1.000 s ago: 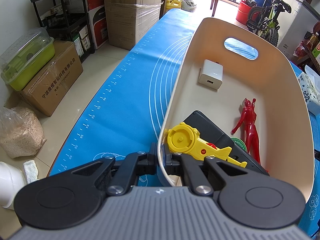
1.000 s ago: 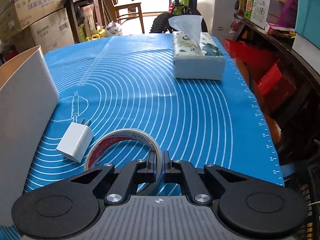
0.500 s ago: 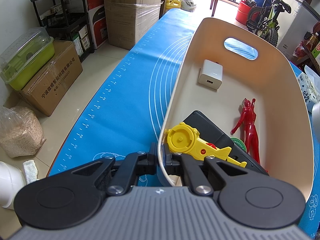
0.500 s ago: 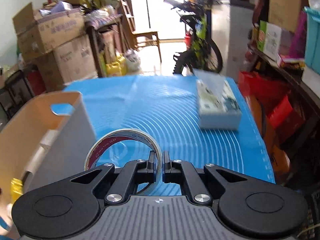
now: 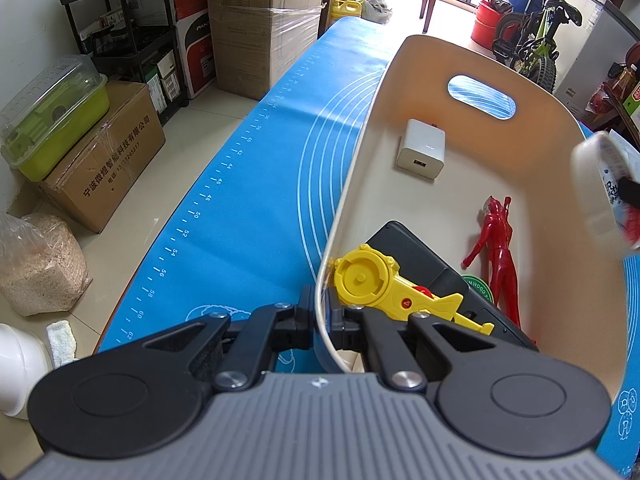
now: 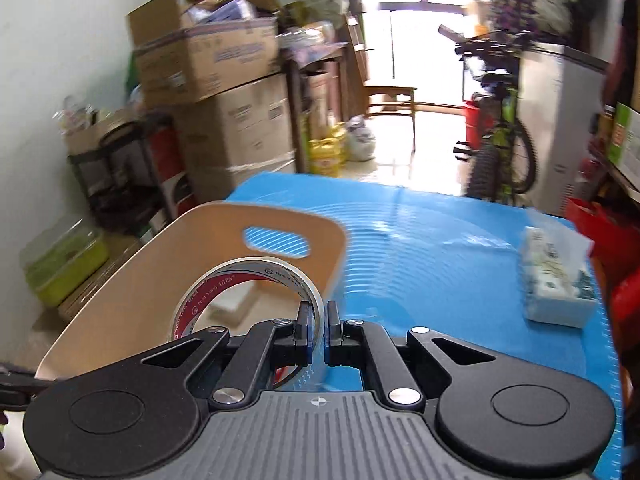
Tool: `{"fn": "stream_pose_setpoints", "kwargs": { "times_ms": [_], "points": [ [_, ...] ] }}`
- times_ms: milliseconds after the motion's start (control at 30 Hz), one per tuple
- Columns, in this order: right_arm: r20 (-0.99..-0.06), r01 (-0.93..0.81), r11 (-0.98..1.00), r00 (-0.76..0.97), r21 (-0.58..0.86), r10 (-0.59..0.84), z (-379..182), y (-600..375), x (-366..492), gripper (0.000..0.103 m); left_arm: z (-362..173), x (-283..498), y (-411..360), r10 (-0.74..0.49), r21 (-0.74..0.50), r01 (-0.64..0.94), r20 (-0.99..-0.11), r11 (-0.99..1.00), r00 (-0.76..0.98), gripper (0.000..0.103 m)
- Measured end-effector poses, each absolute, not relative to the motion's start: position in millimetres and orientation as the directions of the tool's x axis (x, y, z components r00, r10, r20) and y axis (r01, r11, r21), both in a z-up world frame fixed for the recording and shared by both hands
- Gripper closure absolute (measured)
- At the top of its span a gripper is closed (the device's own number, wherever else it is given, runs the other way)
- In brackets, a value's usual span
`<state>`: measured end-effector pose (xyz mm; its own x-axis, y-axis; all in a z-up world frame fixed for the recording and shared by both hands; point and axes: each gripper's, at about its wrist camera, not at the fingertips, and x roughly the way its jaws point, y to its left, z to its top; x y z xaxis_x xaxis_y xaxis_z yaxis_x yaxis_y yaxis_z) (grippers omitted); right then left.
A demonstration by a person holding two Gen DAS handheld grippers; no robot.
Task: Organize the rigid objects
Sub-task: 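Carry the tape roll into the basket and open the right gripper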
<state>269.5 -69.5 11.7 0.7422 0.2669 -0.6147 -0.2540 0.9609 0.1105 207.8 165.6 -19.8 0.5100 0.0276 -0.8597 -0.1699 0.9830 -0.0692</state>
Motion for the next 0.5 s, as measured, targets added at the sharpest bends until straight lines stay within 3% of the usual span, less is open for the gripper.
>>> {"fn": "stream_pose_setpoints", "kwargs": {
  "times_ms": [300,500],
  "points": [
    [-0.719,-0.364,0.929,0.628,0.065,0.296,-18.3,-11.7,265.8,0.086,-20.1,208.2,164.9,0.026,-0.071,-0.170,-0.860,0.983,0.510,0.096],
    [-0.723,-0.369,0.929,0.639,0.013,0.264,-18.9,-3.8,265.3,0.082,-20.7,208.7,163.9,0.027,-0.069,-0.169,-0.860,0.983,0.510,0.096]
  ]
}}
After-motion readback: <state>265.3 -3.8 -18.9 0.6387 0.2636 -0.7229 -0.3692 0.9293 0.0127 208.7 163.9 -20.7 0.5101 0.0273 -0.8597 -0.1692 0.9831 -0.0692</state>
